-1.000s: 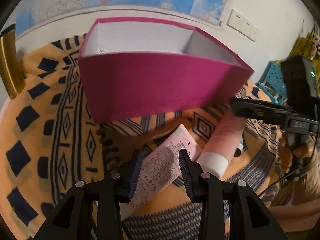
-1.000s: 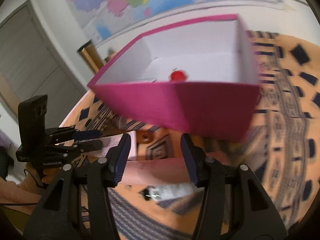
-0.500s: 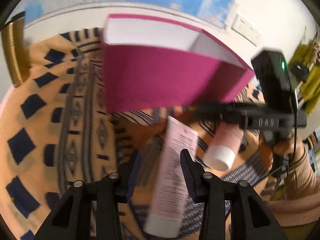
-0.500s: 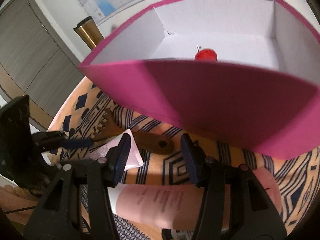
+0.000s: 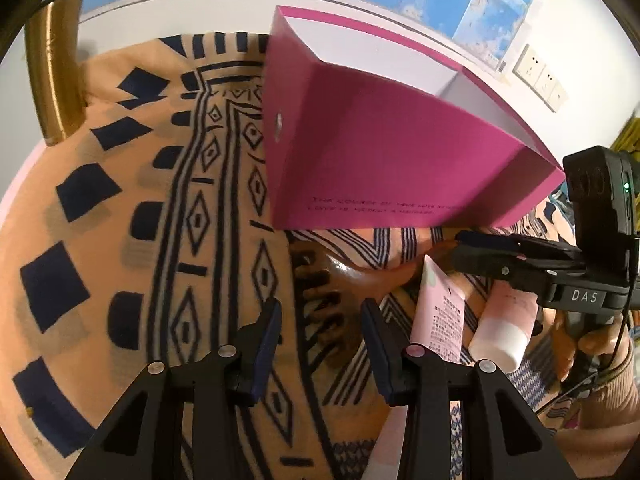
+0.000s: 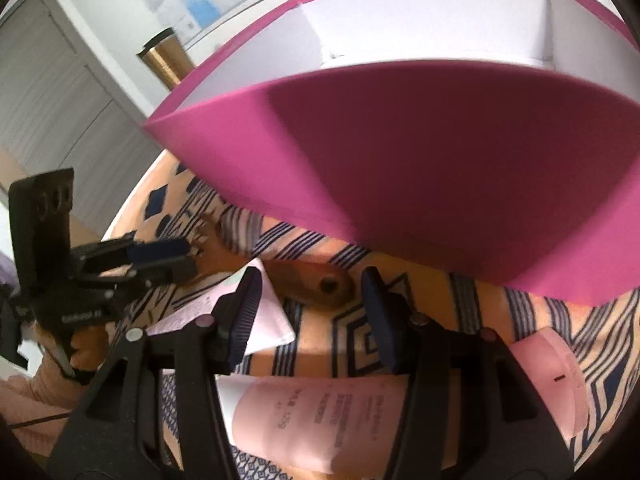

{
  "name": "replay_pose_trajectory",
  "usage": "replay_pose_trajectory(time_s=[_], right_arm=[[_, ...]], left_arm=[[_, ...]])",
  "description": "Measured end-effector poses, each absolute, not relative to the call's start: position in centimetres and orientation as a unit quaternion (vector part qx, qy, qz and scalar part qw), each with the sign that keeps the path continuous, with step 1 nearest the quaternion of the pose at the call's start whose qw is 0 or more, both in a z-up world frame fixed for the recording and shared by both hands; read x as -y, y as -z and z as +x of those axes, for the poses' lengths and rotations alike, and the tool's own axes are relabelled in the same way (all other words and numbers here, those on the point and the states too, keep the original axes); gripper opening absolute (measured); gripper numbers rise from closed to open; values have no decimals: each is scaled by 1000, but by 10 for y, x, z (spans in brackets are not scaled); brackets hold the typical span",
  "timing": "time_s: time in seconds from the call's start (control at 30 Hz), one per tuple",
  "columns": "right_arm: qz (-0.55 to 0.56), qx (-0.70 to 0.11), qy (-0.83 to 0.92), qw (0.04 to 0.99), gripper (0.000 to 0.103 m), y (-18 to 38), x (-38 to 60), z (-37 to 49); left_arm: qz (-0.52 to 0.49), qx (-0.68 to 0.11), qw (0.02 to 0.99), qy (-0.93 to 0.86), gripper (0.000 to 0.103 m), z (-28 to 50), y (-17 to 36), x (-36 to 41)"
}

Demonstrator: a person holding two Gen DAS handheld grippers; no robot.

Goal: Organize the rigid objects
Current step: 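Close the right gripper on the massager handle and lift it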

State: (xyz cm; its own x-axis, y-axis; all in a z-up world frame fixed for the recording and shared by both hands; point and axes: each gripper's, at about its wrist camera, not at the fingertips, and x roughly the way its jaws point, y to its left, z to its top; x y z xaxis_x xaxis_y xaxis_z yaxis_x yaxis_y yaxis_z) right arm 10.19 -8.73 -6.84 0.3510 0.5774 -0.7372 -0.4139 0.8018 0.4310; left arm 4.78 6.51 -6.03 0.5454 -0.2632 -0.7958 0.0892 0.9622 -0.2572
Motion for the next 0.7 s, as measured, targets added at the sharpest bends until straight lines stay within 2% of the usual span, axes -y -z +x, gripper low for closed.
replay_pose_trajectory(time_s=[0.2, 0.33, 0.7], right_arm=[[80, -484, -302, 818, 55, 68, 79, 101], [84, -481, -302, 819, 55, 67, 73, 99], [120, -462, -288, 830, 56, 62, 87, 85]], left_arm=[[-92, -468, 872, 111, 43, 49, 61, -59], [-90, -469, 872, 112, 50, 49, 60, -51], [-109, -469, 869, 111, 50, 46, 53, -47]])
